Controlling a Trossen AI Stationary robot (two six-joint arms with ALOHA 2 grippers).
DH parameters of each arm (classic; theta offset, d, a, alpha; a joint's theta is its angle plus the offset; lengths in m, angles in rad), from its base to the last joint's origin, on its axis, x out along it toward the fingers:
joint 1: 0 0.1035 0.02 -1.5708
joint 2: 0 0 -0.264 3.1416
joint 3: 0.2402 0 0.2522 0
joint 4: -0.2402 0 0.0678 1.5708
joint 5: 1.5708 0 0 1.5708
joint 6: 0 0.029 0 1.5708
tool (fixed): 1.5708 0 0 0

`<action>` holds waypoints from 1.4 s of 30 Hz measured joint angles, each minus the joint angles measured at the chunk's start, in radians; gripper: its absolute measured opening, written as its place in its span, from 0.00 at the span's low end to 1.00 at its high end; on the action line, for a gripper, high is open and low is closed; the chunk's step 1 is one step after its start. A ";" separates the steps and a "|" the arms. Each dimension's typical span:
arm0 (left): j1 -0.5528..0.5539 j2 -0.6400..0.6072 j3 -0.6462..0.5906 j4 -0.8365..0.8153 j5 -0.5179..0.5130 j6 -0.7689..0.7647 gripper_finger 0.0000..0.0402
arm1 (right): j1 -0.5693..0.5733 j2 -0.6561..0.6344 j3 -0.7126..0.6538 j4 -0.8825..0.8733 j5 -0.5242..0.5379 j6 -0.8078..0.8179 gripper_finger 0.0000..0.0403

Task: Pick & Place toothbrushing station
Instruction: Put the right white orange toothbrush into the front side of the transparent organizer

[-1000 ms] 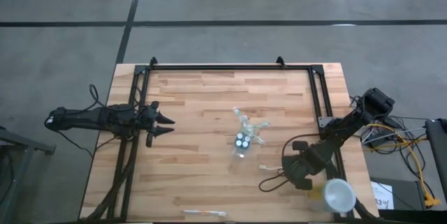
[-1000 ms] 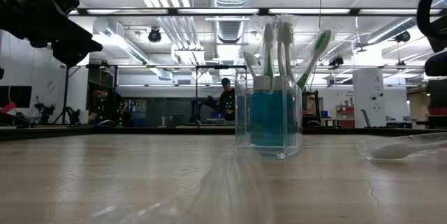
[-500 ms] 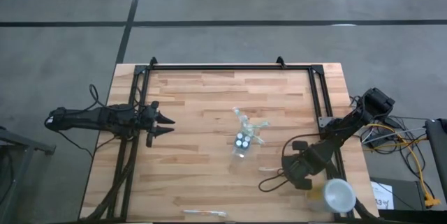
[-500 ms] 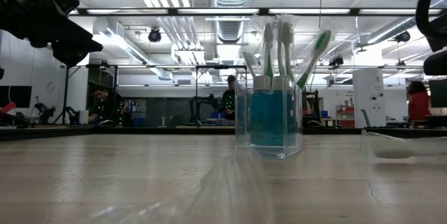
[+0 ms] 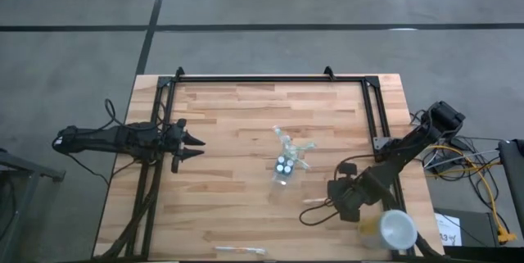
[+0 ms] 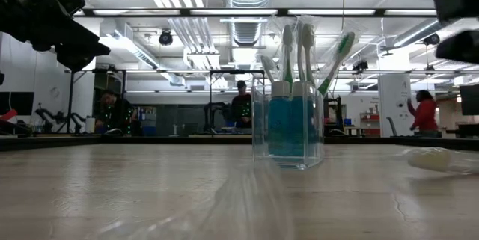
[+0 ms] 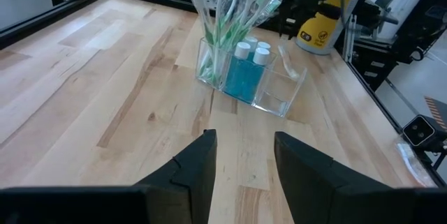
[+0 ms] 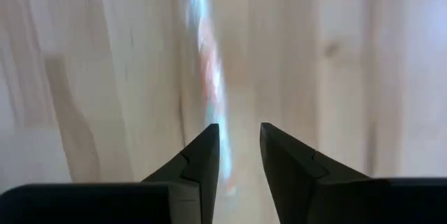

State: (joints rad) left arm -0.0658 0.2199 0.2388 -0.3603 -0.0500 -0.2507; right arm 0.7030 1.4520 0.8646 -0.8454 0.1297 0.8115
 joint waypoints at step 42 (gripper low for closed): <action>0.000 0.000 0.000 0.000 -0.001 0.000 0.37 | -0.108 0.286 0.045 0.572 0.115 -0.291 0.35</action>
State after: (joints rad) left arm -0.0662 0.2199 0.2390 -0.3601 -0.0505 -0.2504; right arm 0.5951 1.7382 0.9092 -0.2737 0.2448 0.5201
